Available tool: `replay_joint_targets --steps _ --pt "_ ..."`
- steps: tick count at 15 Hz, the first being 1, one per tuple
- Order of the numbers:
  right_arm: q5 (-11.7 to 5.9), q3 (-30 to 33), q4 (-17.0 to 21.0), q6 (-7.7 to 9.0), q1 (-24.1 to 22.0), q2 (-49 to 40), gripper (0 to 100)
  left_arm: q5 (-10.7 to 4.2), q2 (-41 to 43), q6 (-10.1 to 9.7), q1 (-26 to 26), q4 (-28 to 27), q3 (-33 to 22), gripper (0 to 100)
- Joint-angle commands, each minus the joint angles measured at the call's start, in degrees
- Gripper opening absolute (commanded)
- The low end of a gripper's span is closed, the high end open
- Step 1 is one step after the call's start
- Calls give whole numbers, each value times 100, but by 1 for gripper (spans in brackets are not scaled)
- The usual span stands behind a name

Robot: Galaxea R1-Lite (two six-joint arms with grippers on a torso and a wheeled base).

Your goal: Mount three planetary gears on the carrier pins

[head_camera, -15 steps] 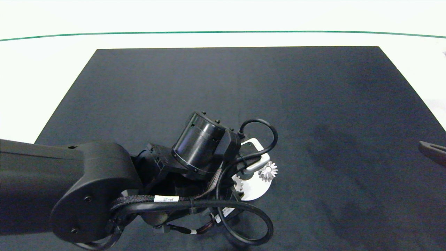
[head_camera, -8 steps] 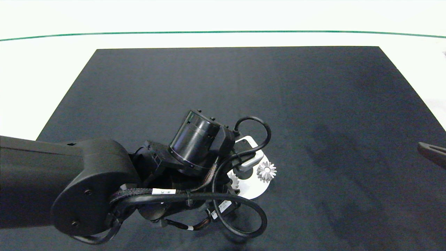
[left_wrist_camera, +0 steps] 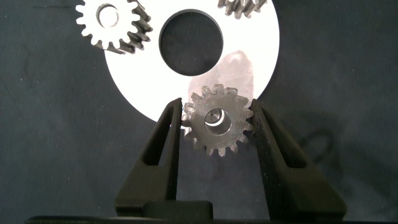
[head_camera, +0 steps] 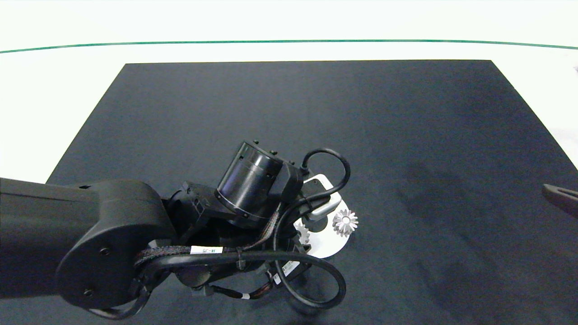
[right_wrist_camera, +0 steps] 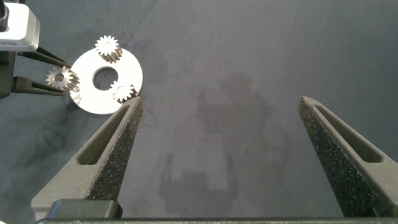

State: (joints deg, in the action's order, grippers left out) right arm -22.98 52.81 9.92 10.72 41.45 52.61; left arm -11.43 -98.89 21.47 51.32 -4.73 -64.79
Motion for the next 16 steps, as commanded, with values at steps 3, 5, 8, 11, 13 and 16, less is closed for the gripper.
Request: replay_joint_targets --steps 3,5,8,11,13,16 --pt "-14 10 1 10 4 -6 100 1 -25 -2 -8 7 2 100" --pt "-14 10 10 10 4 -6 100 -8 1 -11 -26 7 -16 100" --pt "-14 1 10 10 4 30 100 -8 1003 -64 -527 -10 160 100" --pt "-75 -78 10 10 -75 56 100 -307 2084 -784 -1792 86 503 100" --pt "-295 -324 18 10 -427 12 100 -333 3069 -872 -3014 473 1109 100" --pt "-488 -1009 1 370 -1570 -322 100 -316 4413 -864 -4746 702 1944 100"
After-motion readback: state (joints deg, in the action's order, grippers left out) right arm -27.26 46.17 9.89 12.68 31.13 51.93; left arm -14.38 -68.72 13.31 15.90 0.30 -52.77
